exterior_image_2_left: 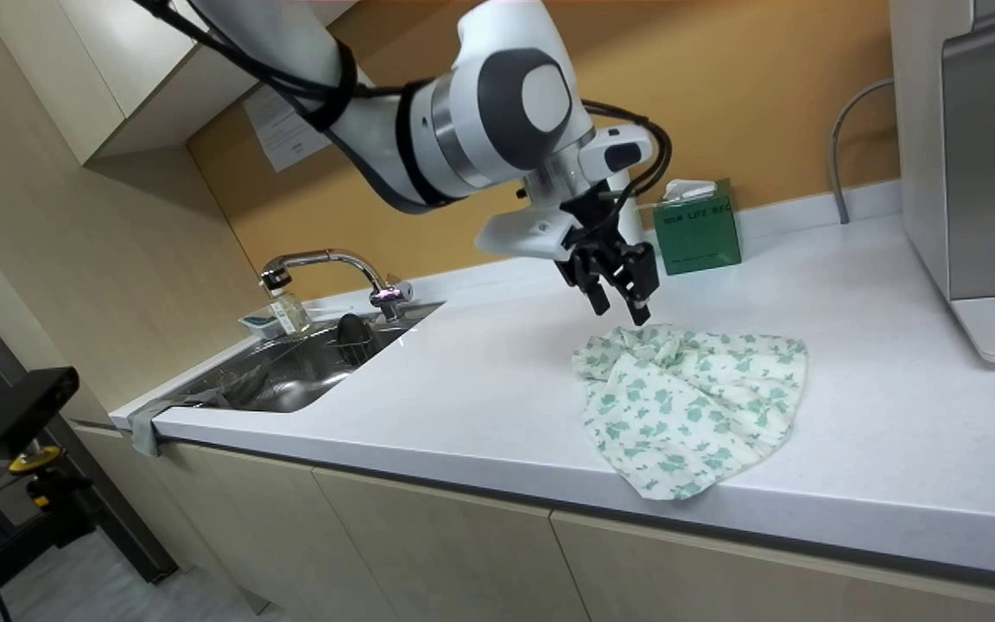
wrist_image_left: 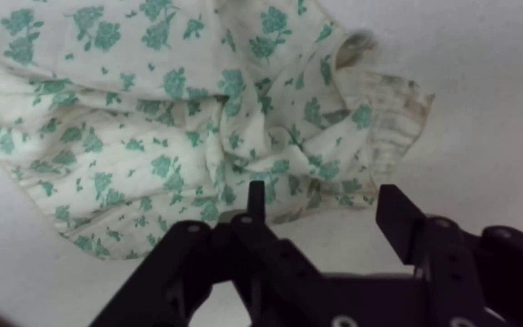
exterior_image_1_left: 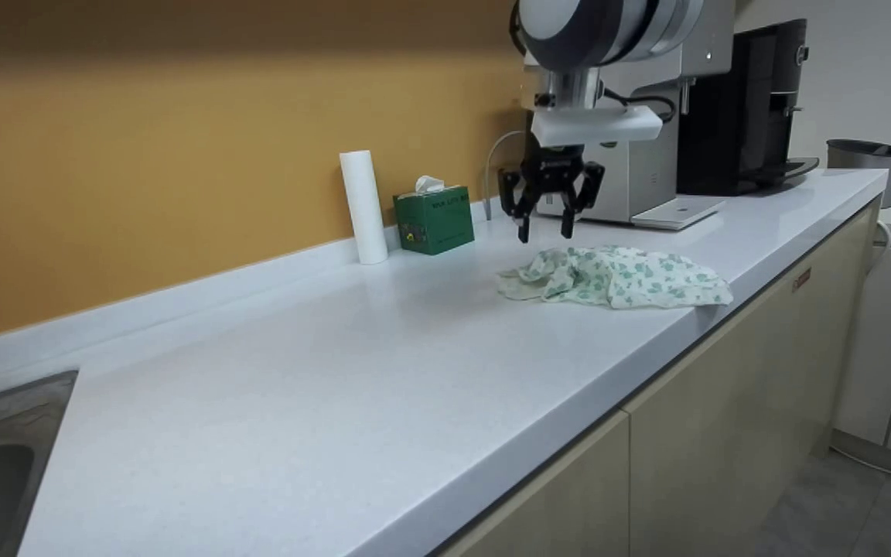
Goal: Use the cloth on the right to wipe the counter
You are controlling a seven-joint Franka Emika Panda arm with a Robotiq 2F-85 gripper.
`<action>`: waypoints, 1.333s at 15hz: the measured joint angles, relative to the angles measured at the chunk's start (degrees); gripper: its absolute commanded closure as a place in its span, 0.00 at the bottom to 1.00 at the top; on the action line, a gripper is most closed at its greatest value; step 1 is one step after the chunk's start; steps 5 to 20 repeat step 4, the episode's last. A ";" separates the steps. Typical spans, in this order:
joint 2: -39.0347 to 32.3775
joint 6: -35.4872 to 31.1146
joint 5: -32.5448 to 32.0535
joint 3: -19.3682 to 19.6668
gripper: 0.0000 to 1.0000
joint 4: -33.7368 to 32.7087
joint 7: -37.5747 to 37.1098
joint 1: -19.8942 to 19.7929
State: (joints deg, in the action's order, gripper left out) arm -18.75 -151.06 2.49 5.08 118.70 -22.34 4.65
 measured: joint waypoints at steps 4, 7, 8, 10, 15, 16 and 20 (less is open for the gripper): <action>7.61 6.35 -0.28 0.13 0.00 0.36 0.30 -0.76; 7.61 6.35 -0.28 0.13 0.00 0.36 0.30 -0.76; 7.61 6.35 -0.28 0.13 0.00 0.36 0.30 -0.76; 7.61 6.35 -0.28 0.13 0.00 0.36 0.30 -0.76; 7.61 6.35 -0.28 0.13 0.00 0.36 0.30 -0.76; 7.61 6.35 -0.28 0.13 0.00 0.36 0.30 -0.76; 7.61 6.35 -0.28 0.13 0.00 0.36 0.30 -0.76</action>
